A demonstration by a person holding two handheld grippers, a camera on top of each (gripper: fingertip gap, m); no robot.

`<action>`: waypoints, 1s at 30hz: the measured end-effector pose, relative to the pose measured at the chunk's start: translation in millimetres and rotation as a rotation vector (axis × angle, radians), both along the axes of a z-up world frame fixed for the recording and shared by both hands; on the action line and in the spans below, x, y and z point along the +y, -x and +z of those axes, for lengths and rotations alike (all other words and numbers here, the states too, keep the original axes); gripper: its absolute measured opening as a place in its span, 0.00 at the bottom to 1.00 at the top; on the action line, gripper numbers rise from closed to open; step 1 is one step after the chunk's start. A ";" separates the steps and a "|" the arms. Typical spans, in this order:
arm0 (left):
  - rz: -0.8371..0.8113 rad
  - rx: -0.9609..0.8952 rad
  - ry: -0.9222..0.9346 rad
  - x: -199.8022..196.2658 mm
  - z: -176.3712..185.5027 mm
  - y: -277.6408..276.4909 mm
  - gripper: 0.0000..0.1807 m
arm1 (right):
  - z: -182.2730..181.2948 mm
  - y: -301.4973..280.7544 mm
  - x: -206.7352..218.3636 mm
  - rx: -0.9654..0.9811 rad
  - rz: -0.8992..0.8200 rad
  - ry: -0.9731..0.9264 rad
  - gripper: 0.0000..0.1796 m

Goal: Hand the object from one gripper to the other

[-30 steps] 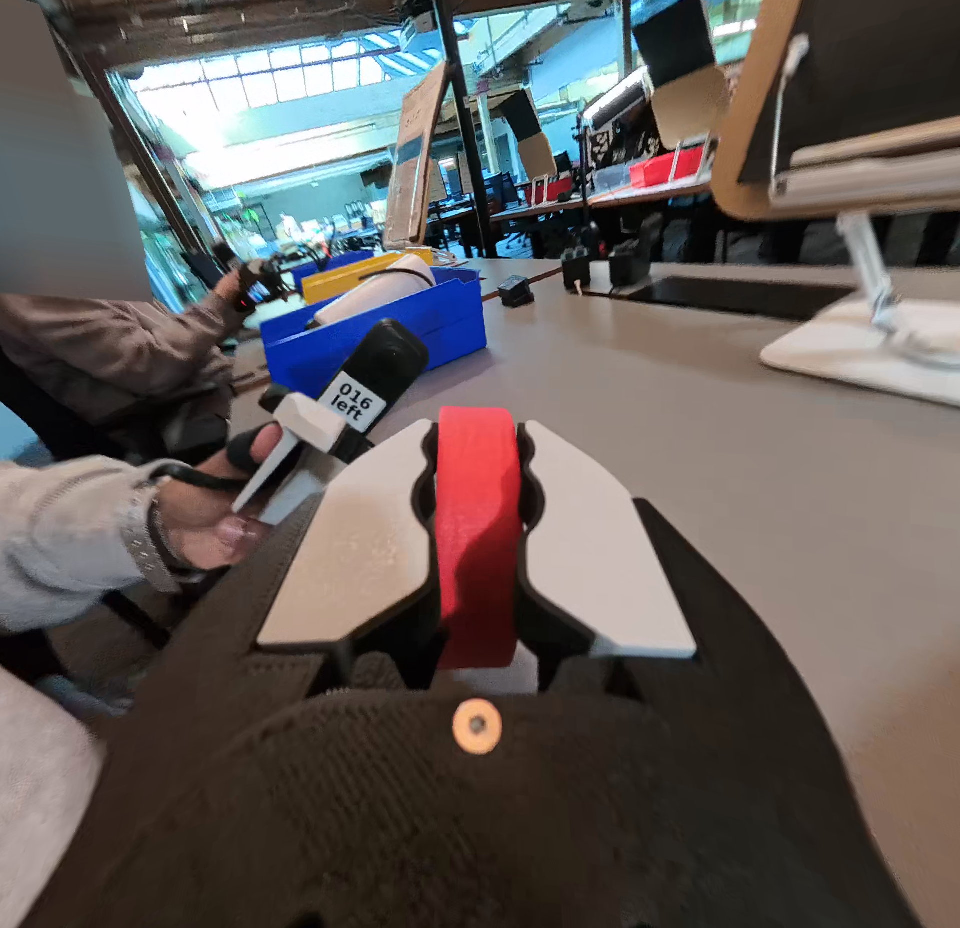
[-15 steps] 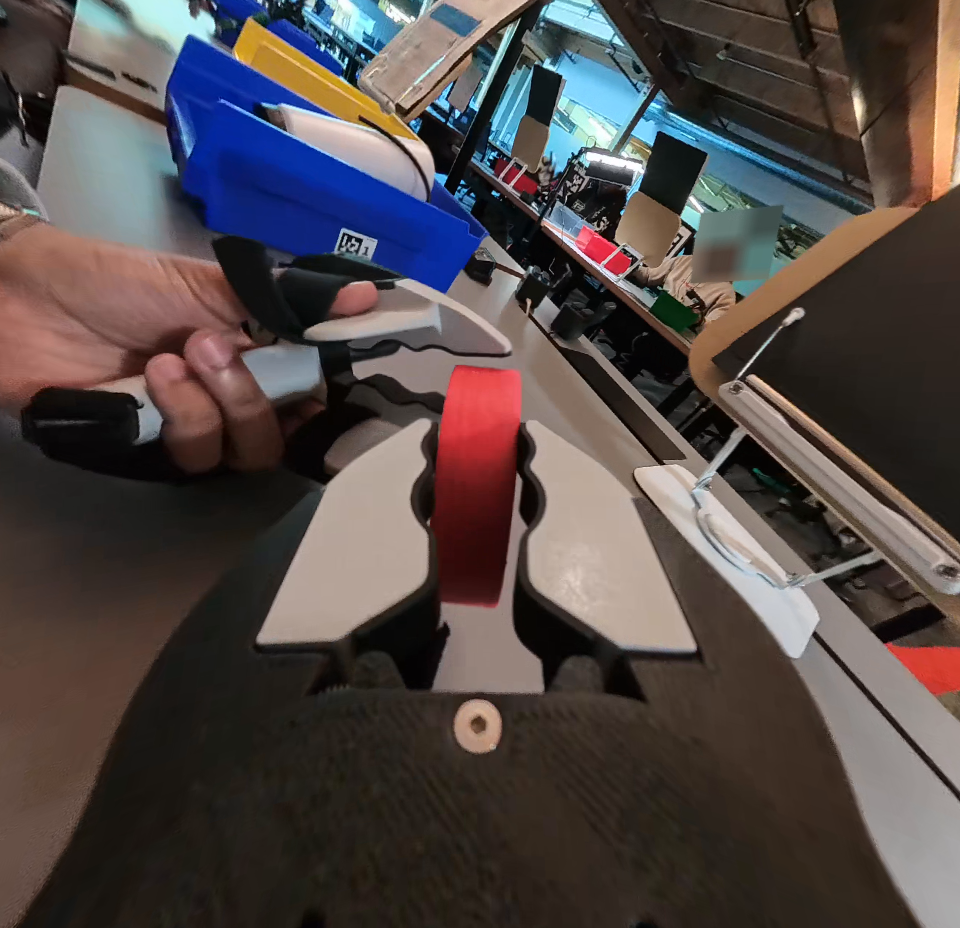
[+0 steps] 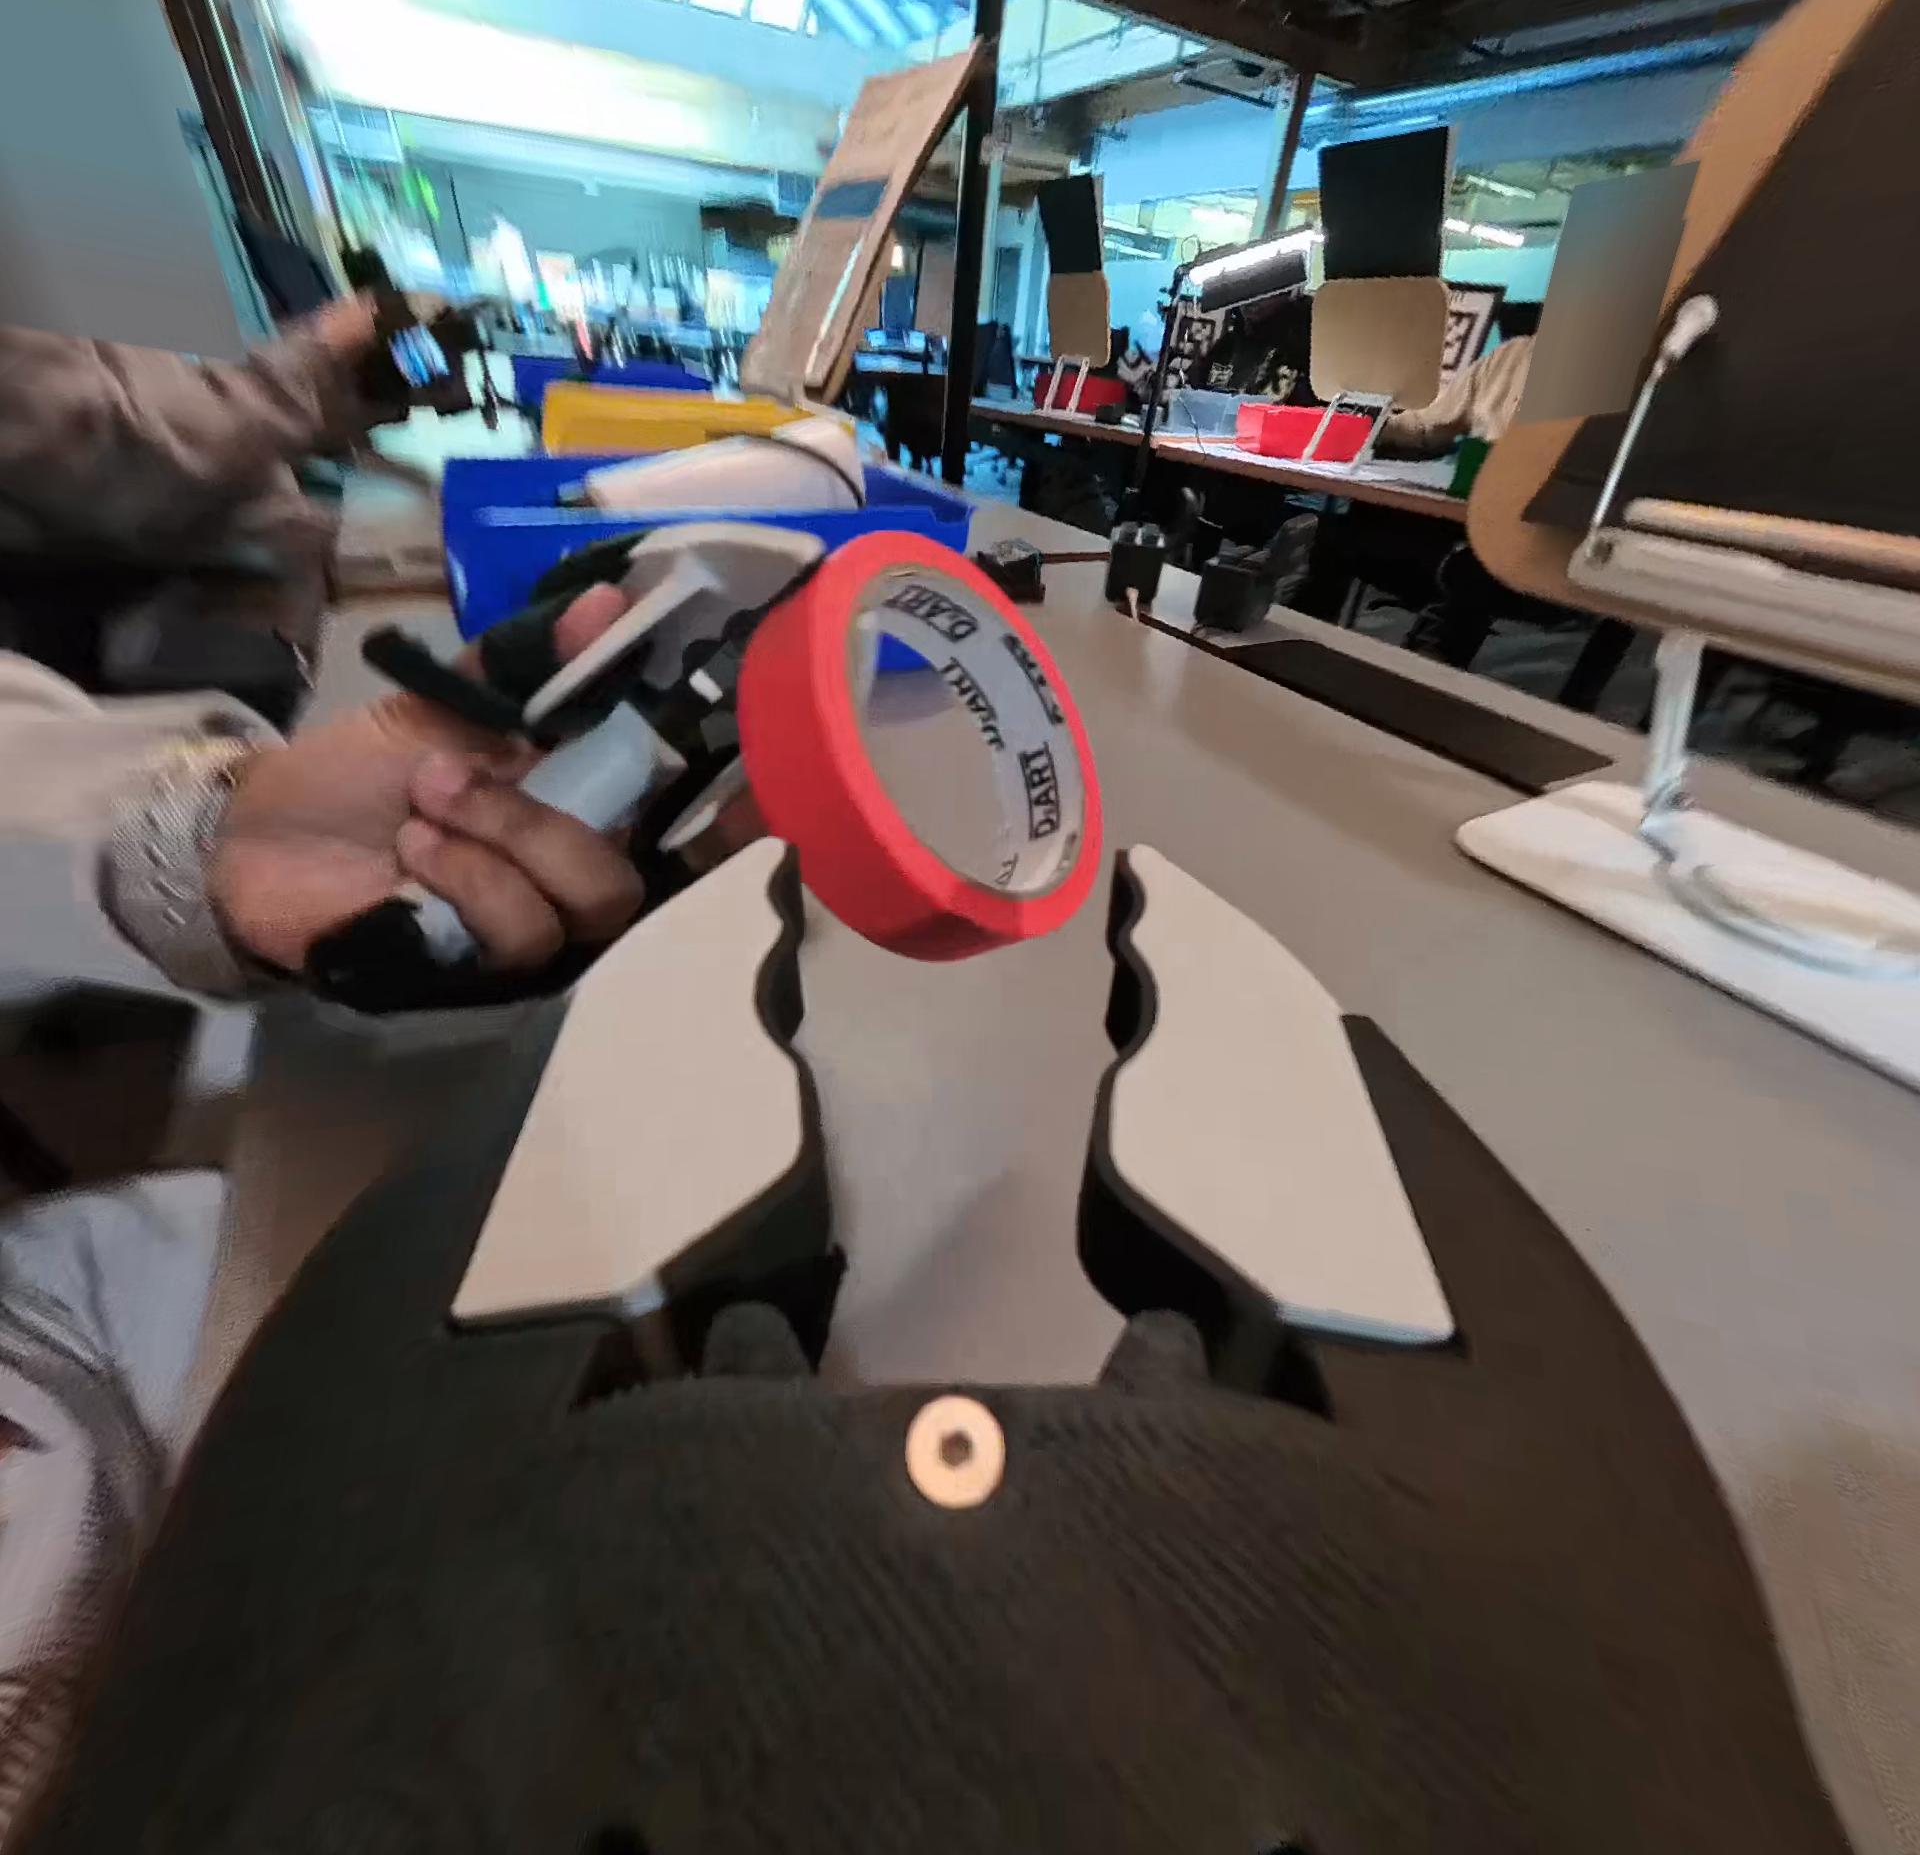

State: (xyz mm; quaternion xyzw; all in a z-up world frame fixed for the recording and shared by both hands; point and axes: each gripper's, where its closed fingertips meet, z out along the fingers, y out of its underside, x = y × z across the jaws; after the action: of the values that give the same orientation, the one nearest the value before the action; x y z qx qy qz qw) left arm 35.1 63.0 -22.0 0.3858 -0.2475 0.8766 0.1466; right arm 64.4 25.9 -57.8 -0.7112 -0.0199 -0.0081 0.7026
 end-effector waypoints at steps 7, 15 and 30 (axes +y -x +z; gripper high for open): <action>-0.112 -0.108 -0.268 -27.7 2.6 14.0 0.06 | 1.4 -29.6 -10.7 0.577 0.073 -0.101 0.38; -0.241 -0.177 -0.657 -67.8 -22.9 31.1 0.06 | -31.4 -11.2 -2.6 0.510 0.141 0.184 0.23; -0.328 -0.216 -0.716 -86.9 -29.4 43.3 0.06 | -45.8 3.2 0.2 0.568 0.200 0.293 0.16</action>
State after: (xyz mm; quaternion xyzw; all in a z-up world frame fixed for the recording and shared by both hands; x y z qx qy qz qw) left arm -8.2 -23.9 -51.5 0.2736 -0.6093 0.7355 0.1139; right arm 61.2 26.1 -103.6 -0.7731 0.1062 0.2625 0.5675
